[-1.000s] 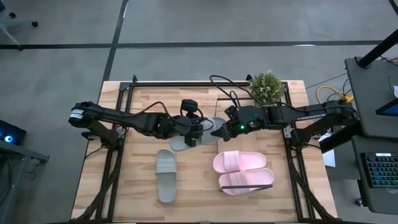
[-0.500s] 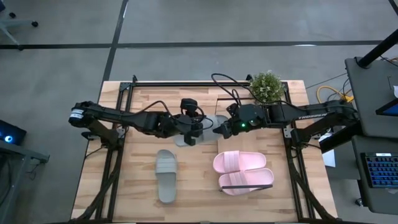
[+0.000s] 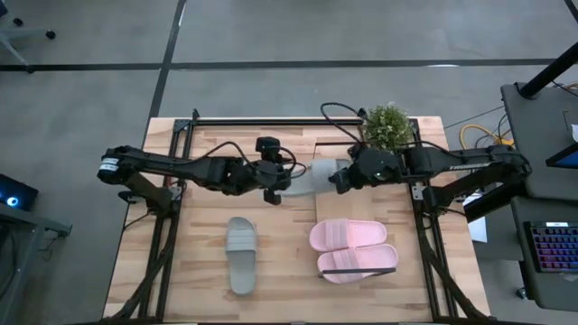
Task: Pick and place slides into the shelf
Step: Put the left gray slide on the shelf
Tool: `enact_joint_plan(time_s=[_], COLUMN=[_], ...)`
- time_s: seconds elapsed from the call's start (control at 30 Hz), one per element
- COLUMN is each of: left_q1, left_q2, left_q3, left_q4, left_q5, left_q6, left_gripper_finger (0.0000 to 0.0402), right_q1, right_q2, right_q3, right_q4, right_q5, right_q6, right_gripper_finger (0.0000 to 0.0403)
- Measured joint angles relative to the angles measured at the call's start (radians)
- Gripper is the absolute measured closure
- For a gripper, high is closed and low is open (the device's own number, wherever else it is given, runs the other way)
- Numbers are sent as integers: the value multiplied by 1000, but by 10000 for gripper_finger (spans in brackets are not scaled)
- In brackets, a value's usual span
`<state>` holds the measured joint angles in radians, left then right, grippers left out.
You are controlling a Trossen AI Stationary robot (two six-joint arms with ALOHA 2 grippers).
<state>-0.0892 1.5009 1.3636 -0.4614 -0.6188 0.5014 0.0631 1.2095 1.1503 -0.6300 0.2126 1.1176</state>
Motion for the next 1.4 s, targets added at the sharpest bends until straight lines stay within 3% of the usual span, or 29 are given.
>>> enact_joint_plan(time_s=[0.13,0.4,0.6,0.73,1.4], left_q1=[9,49,73,77,80], left_q2=[-45,-187,-261,-279,-257], left_q3=[-1,-38,-55,-58,-61], left_q4=[-1,10,12,7,8], left_q5=[-33,-38,-46,-63,-103], left_q6=[-45,-185,-225,-235,-235], left_gripper_finger=[274,274,274,274,274], right_q1=[-1,-1,-1,-1,-22], right_q2=[-57,-222,-354,-416,-583], right_q3=[-8,-162,-385,-519,-761], right_q4=[-75,-8,292,375,379], right_q5=[91,179,182,174,157], right_q6=[1,6,-22,-12,-122], right_gripper_finger=[394,394,394,394,394])
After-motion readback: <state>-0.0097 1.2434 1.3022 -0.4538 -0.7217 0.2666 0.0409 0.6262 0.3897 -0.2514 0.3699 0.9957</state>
